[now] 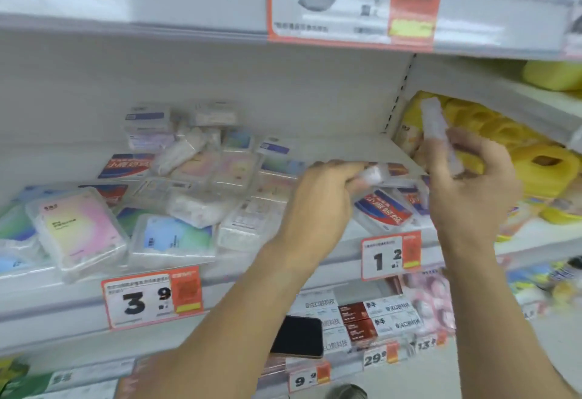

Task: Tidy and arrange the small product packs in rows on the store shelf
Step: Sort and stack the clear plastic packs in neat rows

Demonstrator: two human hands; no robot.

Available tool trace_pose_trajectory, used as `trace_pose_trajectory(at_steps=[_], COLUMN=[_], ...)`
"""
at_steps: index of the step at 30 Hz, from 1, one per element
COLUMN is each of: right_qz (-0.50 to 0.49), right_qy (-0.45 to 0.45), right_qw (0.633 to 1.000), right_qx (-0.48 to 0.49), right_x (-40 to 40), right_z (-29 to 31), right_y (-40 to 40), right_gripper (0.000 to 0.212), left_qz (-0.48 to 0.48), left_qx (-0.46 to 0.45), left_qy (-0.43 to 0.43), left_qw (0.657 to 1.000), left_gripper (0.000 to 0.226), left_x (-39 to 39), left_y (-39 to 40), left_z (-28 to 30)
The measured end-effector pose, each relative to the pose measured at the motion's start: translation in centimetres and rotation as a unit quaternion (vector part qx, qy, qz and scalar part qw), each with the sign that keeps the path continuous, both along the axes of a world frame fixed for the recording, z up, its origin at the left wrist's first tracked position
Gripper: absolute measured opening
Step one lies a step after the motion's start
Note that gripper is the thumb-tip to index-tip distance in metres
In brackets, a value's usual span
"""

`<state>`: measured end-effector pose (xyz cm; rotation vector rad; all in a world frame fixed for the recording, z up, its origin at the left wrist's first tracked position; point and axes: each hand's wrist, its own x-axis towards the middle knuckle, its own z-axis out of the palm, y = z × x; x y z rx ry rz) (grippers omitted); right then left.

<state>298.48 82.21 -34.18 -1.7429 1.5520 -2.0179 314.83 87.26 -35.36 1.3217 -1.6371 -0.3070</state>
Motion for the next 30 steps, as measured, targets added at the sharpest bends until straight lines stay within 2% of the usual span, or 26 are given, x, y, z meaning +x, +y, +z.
trace_pose_trajectory(at_steps=[2, 6, 10, 14, 17, 20, 22, 24, 25, 28, 30], right_qz=[-0.008, 0.025, 0.048, 0.076, 0.073, 0.106, 0.165, 0.256, 0.301, 0.382, 0.416], right_qy=[0.018, 0.061, 0.132, 0.185, 0.23, 0.195, 0.169, 0.169, 0.186, 0.303, 0.353], right_qw=[1.0, 0.996, 0.983, 0.956, 0.949, 0.962, 0.96, 0.935, 0.911, 0.826, 0.786], right_qx=[0.012, 0.063, 0.12, 0.215, 0.204, 0.16, 0.149, 0.178, 0.212, 0.282, 0.29], right_x=[-2.3, -4.7, -4.8, -3.6, -1.5, 2.3, 6.0, 10.1, 12.1, 16.7, 18.5], right_z=[-0.4, -0.7, -0.5, -0.6, -0.1, 0.9, 1.2, 1.2, 1.1, 0.3, 0.0], right_y=[-0.5, -1.0, -1.2, -1.2, -0.9, -0.2, 0.6, 1.7, 2.3, 3.7, 4.4], right_gripper=[0.028, 0.024, 0.017, 0.016, 0.017, 0.012, 0.008, 0.008, 0.013, 0.045, 0.064], left_qz=[-0.039, -0.062, -0.047, -0.011, 0.029, 0.066, 0.086, 0.105, 0.109, 0.094, 0.114], left_qx=[0.021, 0.042, 0.035, 0.061, 0.076, 0.122, 0.161, 0.196, 0.207, 0.221, 0.241], left_qy=[-0.014, -0.17, -0.164, -0.16, -0.193, -0.239, -0.267, -0.286, -0.287, -0.262, -0.284], left_qw=[0.999, 0.983, 0.985, 0.985, 0.978, 0.961, 0.946, 0.932, 0.929, 0.935, 0.921], left_gripper=[0.023, 0.041, 0.044, 0.036, 0.033, 0.036, 0.045, 0.057, 0.061, 0.062, 0.076], left_x=[-2.6, -4.7, -4.1, -1.5, 1.4, 5.5, 8.6, 11.5, 12.9, 16.3, 18.7], left_y=[-0.5, -1.6, -1.4, -0.5, 0.7, 2.5, 4.2, 6.1, 7.1, 9.7, 10.9], left_z=[-1.7, -4.7, -4.0, -2.1, -0.5, 1.0, 2.2, 3.2, 3.6, 4.0, 3.4])
